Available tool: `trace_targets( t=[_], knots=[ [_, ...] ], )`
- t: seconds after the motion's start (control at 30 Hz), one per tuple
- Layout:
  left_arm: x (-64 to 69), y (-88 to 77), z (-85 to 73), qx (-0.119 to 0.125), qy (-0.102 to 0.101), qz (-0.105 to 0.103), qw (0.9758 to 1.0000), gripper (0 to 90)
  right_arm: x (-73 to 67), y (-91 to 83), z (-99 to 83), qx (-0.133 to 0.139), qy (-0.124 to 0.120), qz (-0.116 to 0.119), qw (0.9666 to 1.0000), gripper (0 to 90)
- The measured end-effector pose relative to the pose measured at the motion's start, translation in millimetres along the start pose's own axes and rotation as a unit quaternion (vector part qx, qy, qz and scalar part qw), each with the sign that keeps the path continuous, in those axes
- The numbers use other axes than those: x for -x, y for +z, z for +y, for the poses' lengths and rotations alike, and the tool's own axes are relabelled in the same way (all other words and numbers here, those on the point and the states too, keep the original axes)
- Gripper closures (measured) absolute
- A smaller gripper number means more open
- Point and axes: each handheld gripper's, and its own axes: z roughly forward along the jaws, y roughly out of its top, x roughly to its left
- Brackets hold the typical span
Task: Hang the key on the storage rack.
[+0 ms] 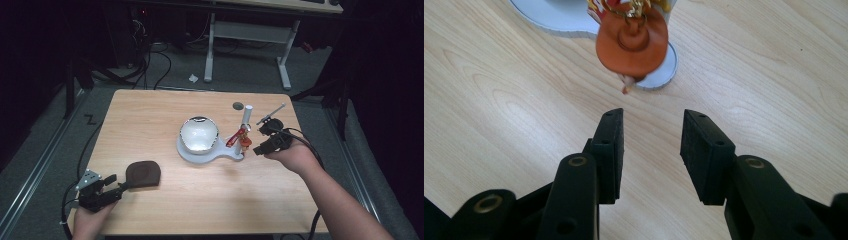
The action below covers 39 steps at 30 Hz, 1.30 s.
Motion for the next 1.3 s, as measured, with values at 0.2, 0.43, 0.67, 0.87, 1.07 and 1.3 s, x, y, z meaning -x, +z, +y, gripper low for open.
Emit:
trace_targets(
  t=[0.2, 0.43, 0.67, 0.87, 1.07, 1.3],
  knots=[
    [0.1, -0.4, 0.4, 0.002, -0.003, -0.001, 1.0, 34.5, -0.9, -2.9, -12.8, 0.005, 0.002, -0.004, 1.0, 62.1],
    [1.8, -0.3, 0.3, 0.004, -0.005, -0.002, 1.0, 34.6, -3.5, 6.7, -33.5, 0.007, 0.002, -0.013, 0.9999, 62.3],
    [2.0, 0.0, 0.3, 0.001, -0.005, -0.003, 1.0, 34.6, -7.8, 23.8, -57.2, 0.019, 0.004, -0.026, 0.9995, 61.2],
    [2.8, 1.4, 0.5, 0.0, -0.007, -0.006, 1.0, 34.8, -16.7, 37.5, -77.7, 0.049, -0.005, -0.054, 0.9974, 56.5],
    [4.0, 2.4, 0.3, -0.002, -0.008, -0.009, 0.9999, 35.0, -24.7, 54.8, -99.7, 0.076, 0.002, -0.051, 0.9957, 56.3],
    [3.9, 2.2, 0.3, -0.001, -0.01, -0.008, 0.9999, 35.1, -30.5, 73.8, -122.7, 0.109, 0.015, -0.06, 0.9921, 56.4]
  ],
)
